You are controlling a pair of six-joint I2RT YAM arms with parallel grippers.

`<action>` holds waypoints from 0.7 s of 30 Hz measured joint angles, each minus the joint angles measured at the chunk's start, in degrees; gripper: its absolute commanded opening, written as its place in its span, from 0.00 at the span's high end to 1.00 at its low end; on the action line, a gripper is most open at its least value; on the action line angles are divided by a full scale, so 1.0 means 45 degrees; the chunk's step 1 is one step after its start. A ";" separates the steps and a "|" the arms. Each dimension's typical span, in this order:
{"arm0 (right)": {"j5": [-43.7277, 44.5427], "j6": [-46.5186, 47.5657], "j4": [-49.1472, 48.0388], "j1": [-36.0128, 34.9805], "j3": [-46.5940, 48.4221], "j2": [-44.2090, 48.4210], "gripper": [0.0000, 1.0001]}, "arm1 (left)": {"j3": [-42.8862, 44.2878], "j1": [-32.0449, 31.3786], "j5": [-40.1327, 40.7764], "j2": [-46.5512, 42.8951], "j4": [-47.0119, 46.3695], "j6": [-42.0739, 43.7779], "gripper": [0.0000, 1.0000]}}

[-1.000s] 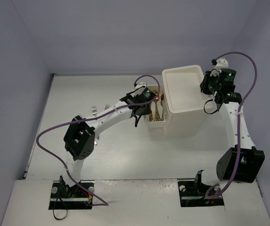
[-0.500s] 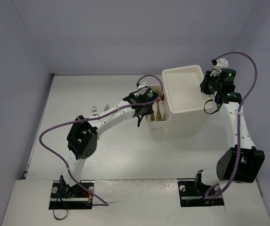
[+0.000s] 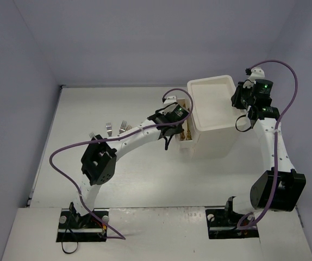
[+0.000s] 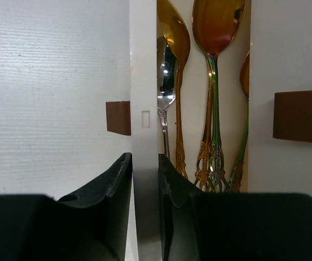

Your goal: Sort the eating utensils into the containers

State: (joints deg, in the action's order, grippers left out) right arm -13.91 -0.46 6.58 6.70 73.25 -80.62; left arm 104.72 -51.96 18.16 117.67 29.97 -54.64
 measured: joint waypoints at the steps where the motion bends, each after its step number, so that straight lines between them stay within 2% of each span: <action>1: 0.0000 -0.0004 0.0000 0.0000 0.0000 0.0000 1.00 | -0.0034 0.0000 0.0008 -0.0002 -0.0040 0.0041 0.73; 2: 0.0001 -0.0010 -0.0003 0.0000 0.0000 0.0000 1.00 | -0.0084 -0.0004 -0.0026 -0.0014 -0.0120 0.0102 0.64; 3: 0.0005 -0.0017 -0.0003 0.0000 0.0000 0.0000 1.00 | -0.0129 -0.0015 -0.0136 -0.0039 -0.0244 0.0124 0.64; 6: 0.0000 -0.0031 -0.0005 0.0002 0.0000 0.0000 1.00 | -0.0302 -0.0228 -0.0607 -0.0297 -0.0710 0.0598 0.52; 9: -0.0008 -0.0036 -0.0003 0.0005 0.0000 -0.0002 1.00 | -0.0594 -0.0411 -0.0819 -0.0846 -0.0959 0.1141 0.46; 16: -0.0010 -0.0038 -0.0003 0.0005 0.0000 -0.0005 1.00 | -0.1318 -0.0329 -0.1332 -0.3058 -0.1702 0.2638 0.44; 21: -0.0015 -0.0025 -0.0003 0.0005 0.0001 -0.0005 1.00 | -0.2832 0.0645 -0.2339 -0.4651 -0.2769 0.4286 0.44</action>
State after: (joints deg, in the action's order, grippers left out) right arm -13.98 -0.57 6.57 6.72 73.26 -80.64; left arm 91.97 -49.06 7.64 96.74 17.51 -35.35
